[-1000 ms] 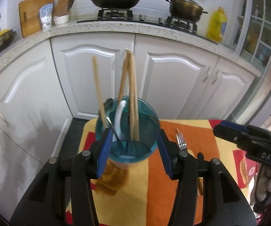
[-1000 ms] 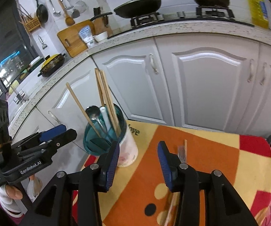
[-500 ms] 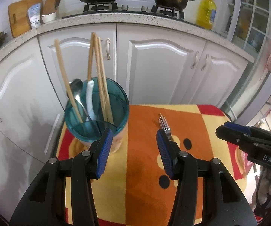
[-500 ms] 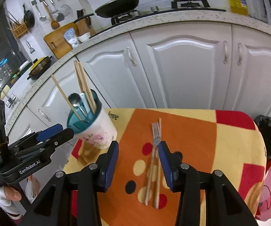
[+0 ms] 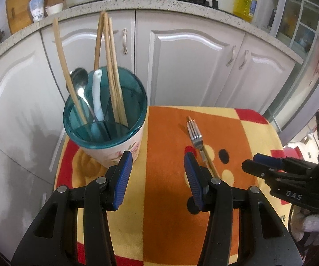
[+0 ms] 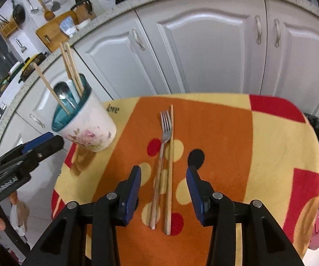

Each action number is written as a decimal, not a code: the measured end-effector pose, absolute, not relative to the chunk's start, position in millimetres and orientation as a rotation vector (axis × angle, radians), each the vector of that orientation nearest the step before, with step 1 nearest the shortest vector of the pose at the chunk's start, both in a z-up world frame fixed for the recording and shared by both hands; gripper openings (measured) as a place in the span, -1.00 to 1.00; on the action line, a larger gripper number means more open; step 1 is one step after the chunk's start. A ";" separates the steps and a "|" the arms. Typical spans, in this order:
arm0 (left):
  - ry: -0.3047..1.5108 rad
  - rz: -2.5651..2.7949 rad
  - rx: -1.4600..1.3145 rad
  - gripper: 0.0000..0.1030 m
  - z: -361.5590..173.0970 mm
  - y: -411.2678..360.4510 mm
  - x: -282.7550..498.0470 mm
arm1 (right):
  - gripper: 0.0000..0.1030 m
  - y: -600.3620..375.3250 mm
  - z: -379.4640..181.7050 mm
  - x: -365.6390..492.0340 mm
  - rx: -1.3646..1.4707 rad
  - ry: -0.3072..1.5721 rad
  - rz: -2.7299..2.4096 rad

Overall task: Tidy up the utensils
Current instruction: 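Move both tools back from the cup toward the fork and chopstick, then grasp the metal fork with the left tool while the right tool grasps the chopstick, then carry the fork and chopstick over the floral cup and lower them in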

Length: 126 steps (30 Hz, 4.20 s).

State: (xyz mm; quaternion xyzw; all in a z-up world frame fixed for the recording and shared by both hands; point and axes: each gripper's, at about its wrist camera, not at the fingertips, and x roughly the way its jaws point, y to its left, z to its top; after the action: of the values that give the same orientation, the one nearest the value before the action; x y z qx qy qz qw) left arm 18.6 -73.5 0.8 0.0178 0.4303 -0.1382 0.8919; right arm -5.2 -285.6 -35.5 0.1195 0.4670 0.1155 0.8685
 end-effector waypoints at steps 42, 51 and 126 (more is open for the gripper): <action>1.119 -0.462 0.010 -0.07 -84.0 -157.1 76.5 | -0.58 -360.8 -93.5 -3.6 0.397 1.077 0.120; 1.177 -0.483 0.054 -0.17 -106.7 -187.3 91.3 | -0.58 -348.0 -96.3 33.4 0.281 1.094 0.152; 0.615 -0.198 -0.091 -0.94 93.1 36.3 106.9 | -0.89 -156.7 130.1 103.0 0.087 0.622 0.478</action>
State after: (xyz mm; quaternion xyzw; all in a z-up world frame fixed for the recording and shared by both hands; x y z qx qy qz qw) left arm 106.9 36.3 93.1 -0.0447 0.3019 -0.0974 0.9473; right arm 103.0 -156.7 130.1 0.0422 0.3028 0.2330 0.9232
